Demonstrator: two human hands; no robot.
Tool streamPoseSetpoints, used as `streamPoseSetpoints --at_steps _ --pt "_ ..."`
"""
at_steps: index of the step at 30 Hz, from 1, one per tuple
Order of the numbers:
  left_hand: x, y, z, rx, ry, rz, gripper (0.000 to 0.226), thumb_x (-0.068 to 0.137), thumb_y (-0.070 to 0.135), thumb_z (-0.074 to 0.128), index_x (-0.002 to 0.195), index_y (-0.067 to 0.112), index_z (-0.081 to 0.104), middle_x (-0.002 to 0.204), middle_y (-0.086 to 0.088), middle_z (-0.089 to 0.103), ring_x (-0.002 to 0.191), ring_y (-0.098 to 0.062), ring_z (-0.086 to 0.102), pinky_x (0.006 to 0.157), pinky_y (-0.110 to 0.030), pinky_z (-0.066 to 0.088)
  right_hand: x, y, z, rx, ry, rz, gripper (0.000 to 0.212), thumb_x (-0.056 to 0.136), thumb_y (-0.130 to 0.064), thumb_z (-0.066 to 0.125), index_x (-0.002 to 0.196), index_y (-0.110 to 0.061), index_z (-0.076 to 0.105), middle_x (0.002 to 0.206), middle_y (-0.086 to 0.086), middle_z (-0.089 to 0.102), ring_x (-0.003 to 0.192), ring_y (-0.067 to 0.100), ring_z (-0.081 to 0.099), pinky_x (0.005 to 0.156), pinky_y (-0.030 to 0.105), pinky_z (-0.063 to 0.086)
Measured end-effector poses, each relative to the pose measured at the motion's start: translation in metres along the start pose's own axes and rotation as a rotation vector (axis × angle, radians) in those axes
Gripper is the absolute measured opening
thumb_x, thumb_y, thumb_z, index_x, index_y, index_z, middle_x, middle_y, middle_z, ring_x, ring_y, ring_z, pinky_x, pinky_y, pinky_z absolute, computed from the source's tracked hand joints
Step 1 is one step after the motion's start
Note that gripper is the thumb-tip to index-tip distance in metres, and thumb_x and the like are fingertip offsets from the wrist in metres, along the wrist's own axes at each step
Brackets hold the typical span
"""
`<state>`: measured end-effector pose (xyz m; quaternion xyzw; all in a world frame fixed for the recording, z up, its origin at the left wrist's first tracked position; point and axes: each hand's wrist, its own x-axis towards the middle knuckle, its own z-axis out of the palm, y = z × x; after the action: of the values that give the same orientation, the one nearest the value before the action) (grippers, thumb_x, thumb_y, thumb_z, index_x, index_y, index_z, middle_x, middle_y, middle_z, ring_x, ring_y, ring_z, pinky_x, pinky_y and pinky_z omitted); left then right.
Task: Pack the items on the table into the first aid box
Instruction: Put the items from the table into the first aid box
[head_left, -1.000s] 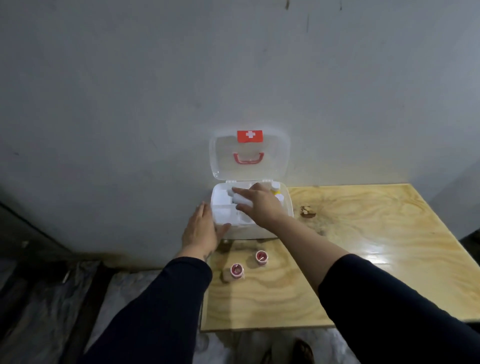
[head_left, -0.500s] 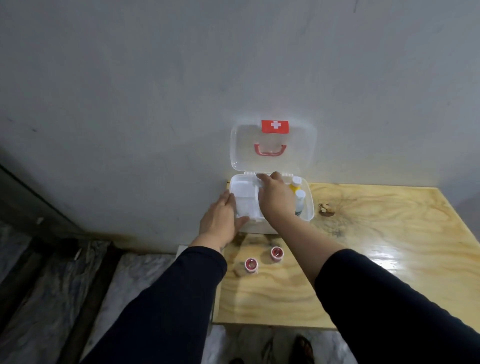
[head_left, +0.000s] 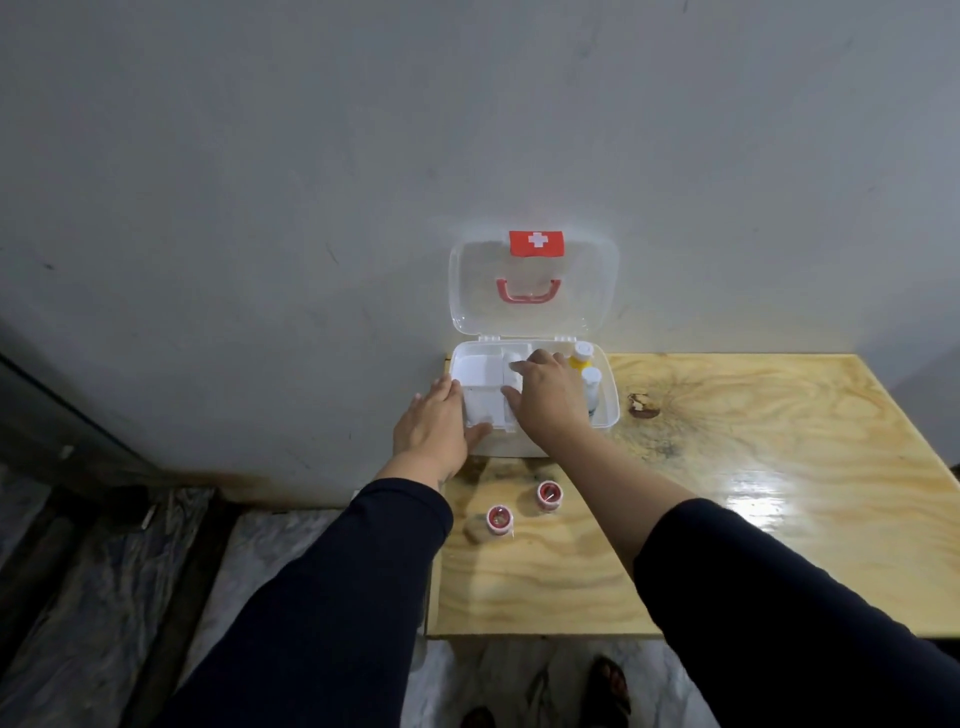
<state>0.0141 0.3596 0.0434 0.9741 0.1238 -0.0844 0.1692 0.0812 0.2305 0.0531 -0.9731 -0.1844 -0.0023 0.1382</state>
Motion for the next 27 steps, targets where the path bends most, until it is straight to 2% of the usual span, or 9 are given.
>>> streamPoseSetpoints --at_steps 5,8,10,12,14,16,20,24,27 --pt "-0.002 0.001 -0.004 -0.024 -0.022 -0.008 0.075 0.096 0.048 0.046 0.154 0.011 0.016 0.163 -0.001 0.008 0.149 -0.024 0.014 0.119 -0.036 0.015 -0.029 0.022 -0.012 0.177 0.078 0.039 0.024 0.090 -0.025 0.057 0.111 -0.015 0.066 0.114 0.007 0.061 0.111 0.026 0.053 0.090 0.035 0.042" --pt "-0.001 -0.001 -0.002 -0.010 -0.002 0.011 0.078 0.094 0.052 0.049 0.153 0.009 0.020 0.163 -0.002 0.013 0.147 -0.026 0.021 0.119 -0.037 0.018 -0.059 0.032 -0.003 0.247 0.079 0.032 0.016 0.089 -0.020 0.060 0.099 -0.012 0.070 0.101 0.007 0.065 0.100 0.025 0.058 0.073 0.027 0.039" --pt "-0.002 0.000 -0.001 -0.021 -0.002 0.007 0.078 0.094 0.051 0.049 0.153 0.009 0.020 0.162 -0.002 0.014 0.146 -0.027 0.022 0.119 -0.037 0.018 -0.076 0.038 0.009 0.262 0.029 0.061 0.015 0.088 -0.018 0.061 0.097 -0.012 0.072 0.100 0.006 0.067 0.096 0.024 0.061 0.068 0.024 0.038" --pt "-0.003 0.000 0.000 -0.022 -0.004 0.004 0.079 0.094 0.052 0.048 0.154 0.010 0.018 0.163 -0.002 0.012 0.147 -0.027 0.021 0.119 -0.037 0.017 -0.087 0.043 0.024 0.263 -0.082 0.068 0.021 0.085 -0.017 0.063 0.104 -0.013 0.071 0.108 0.006 0.067 0.102 0.026 0.060 0.079 0.028 0.044" --pt "-0.003 0.000 0.000 -0.024 0.002 0.004 0.079 0.094 0.053 0.047 0.154 0.011 0.017 0.163 0.000 0.010 0.148 -0.026 0.019 0.119 -0.037 0.016 -0.092 0.046 0.038 0.238 -0.181 0.064 0.033 0.082 -0.018 0.065 0.115 -0.015 0.067 0.119 0.007 0.063 0.112 0.028 0.055 0.093 0.031 0.043" --pt "-0.003 -0.001 0.002 -0.029 0.002 0.002 0.079 0.094 0.054 0.047 0.154 0.012 0.016 0.163 0.002 0.009 0.148 -0.027 0.018 0.119 -0.038 0.017 -0.094 0.048 0.049 0.231 -0.238 0.063 0.042 0.080 -0.022 0.068 0.122 -0.019 0.063 0.125 0.006 0.059 0.116 0.029 0.051 0.097 0.031 0.042" --pt "-0.001 -0.004 0.005 -0.041 0.002 -0.002 0.080 0.093 0.055 0.047 0.154 0.014 0.017 0.163 0.003 0.009 0.146 -0.033 0.021 0.116 -0.042 0.025 -0.098 0.043 0.062 0.164 -0.298 -0.034 0.052 0.079 -0.042 0.068 0.129 -0.029 0.057 0.130 0.004 0.054 0.116 0.029 0.048 0.100 0.035 0.042" --pt "0.000 -0.004 0.006 -0.042 -0.003 -0.012 0.080 0.093 0.055 0.047 0.155 0.015 0.015 0.163 0.003 0.007 0.147 -0.033 0.019 0.117 -0.041 0.023 -0.100 0.029 0.068 0.096 -0.307 -0.120 0.055 0.080 -0.058 0.058 0.131 -0.039 0.050 0.138 0.000 0.047 0.125 0.025 0.040 0.100 0.040 0.043" --pt "0.001 -0.005 0.007 -0.042 0.000 -0.005 0.081 0.093 0.056 0.046 0.155 0.015 0.015 0.163 0.004 0.007 0.147 -0.031 0.018 0.118 -0.041 0.022 -0.101 0.019 0.070 0.014 -0.349 -0.155 0.052 0.080 -0.062 0.055 0.128 -0.043 0.048 0.142 0.000 0.041 0.128 0.028 0.037 0.097 0.046 0.045"
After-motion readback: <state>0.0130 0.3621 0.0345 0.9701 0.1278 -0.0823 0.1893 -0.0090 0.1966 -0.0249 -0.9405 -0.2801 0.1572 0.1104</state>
